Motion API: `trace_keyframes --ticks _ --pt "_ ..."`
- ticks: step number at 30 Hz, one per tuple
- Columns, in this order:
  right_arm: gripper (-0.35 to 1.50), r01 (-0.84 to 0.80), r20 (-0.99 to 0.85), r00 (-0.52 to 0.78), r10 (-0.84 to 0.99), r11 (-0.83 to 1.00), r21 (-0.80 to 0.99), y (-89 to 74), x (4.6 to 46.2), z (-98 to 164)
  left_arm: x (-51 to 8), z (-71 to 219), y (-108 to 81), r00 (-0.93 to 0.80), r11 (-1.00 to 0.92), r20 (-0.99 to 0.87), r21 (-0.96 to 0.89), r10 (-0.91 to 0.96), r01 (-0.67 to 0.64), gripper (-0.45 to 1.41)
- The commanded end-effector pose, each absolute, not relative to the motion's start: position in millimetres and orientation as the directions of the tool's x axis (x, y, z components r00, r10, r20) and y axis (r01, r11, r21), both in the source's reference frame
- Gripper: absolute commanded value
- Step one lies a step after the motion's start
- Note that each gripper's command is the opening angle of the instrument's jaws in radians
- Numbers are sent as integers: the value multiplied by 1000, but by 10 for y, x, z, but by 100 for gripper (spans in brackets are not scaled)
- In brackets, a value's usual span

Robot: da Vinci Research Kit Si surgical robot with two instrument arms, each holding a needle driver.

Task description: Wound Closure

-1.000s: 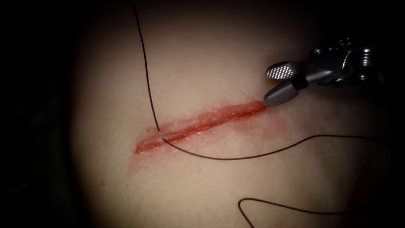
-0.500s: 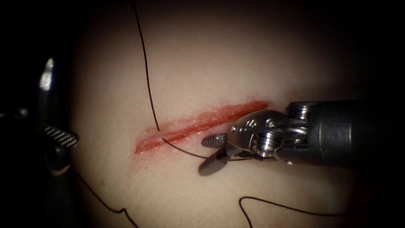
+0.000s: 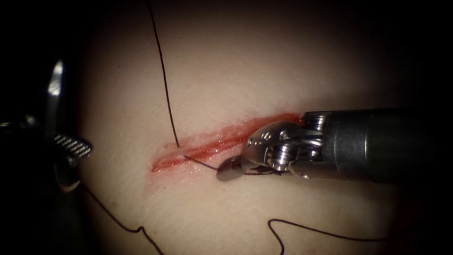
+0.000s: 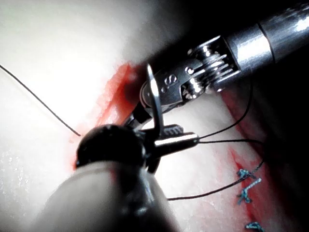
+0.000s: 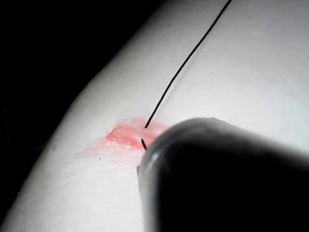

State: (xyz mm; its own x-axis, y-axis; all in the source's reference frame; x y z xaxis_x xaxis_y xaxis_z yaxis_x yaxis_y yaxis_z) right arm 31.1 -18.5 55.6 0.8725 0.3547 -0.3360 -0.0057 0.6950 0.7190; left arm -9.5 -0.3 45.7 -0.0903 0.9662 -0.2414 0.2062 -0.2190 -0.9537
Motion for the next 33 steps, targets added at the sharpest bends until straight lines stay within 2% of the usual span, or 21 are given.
trace_keyframes --ticks 1,4,6,8,14,25,29,33 --pt "-35 -9 -319 880 351 685 728 -179 300 558 -100 463 -5 -91 -219 -241 -954 966 207 -45" --pt "-35 -45 -282 895 344 700 713 -172 251 564 -99 463 -4 -90 -218 -241 -954 966 206 -45" --pt "-35 -74 -245 909 338 708 703 -155 194 577 -98 465 1 -69 -220 -236 -958 969 186 -45" --pt "-35 -102 -217 916 337 720 687 -133 153 587 -96 467 6 -53 -222 -234 -960 971 171 -45" --pt "-35 -194 -134 926 353 750 632 -88 54 612 -89 474 16 -15 -222 -226 -966 974 134 -45" --pt "-35 -309 -63 908 415 762 569 -57 -54 632 -87 474 18 16 -226 -225 -968 974 105 -45" --pt "-35 -371 -2 899 437 765 527 -45 -119 646 -87 474 18 19 -226 -226 -969 974 103 -45" --pt "-35 -399 20 891 454 759 514 -44 -145 653 -87 474 18 19 -227 -226 -969 974 103 -45"
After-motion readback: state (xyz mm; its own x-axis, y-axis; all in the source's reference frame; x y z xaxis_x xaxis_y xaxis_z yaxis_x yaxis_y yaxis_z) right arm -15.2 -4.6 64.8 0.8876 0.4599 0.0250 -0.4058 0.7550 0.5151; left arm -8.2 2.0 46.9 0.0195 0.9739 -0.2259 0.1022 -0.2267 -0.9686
